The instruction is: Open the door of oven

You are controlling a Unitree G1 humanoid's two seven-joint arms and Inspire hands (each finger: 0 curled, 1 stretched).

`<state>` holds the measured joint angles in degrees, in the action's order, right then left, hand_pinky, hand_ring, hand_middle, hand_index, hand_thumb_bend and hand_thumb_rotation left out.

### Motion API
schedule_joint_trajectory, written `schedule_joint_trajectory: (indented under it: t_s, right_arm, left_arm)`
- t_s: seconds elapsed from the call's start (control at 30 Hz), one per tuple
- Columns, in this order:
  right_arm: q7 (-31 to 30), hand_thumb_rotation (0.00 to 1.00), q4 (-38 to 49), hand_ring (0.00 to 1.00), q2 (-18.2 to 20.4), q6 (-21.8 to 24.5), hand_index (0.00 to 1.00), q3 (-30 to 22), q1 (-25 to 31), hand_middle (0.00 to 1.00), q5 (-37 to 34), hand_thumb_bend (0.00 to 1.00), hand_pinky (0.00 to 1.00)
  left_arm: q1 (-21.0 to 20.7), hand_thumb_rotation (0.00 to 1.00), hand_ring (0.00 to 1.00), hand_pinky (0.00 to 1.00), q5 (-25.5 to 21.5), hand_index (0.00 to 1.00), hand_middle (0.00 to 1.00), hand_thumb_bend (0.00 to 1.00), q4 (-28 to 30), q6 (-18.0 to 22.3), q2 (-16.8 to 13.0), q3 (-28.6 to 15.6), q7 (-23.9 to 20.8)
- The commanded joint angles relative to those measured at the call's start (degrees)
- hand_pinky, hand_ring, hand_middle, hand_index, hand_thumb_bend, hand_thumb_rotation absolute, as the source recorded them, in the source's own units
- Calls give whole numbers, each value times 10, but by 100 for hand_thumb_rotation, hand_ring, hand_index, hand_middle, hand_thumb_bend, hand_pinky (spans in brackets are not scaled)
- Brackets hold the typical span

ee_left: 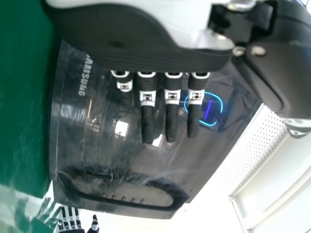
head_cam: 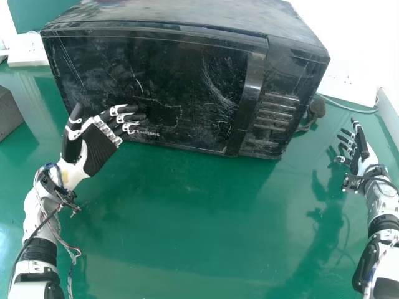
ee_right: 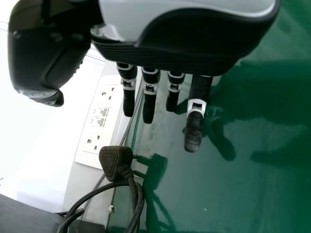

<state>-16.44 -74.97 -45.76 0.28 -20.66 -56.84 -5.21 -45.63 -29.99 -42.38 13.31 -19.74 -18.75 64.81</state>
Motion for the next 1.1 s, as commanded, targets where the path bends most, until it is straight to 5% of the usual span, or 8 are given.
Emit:
schedule_joint_trajectory:
  t_s: [0.0, 0.53, 1.07]
  right_arm:
    - [4, 100, -22, 81, 8, 30, 88, 4, 31, 89, 8, 75, 71]
    - [-2, 100, -22, 81, 7, 28, 89, 4, 33, 88, 10, 77, 74]
    - [3, 100, -22, 83, 8, 34, 89, 0, 29, 89, 7, 75, 74]
  left_arm:
    - [15, 82, 69, 48, -8, 75, 76, 100, 9, -1, 4, 2, 16]
    - [17, 74, 77, 56, -38, 76, 86, 100, 18, -74, 1, 5, 109]
    - [33, 80, 93, 64, -26, 83, 92, 100, 74, -122, 1, 25, 126]
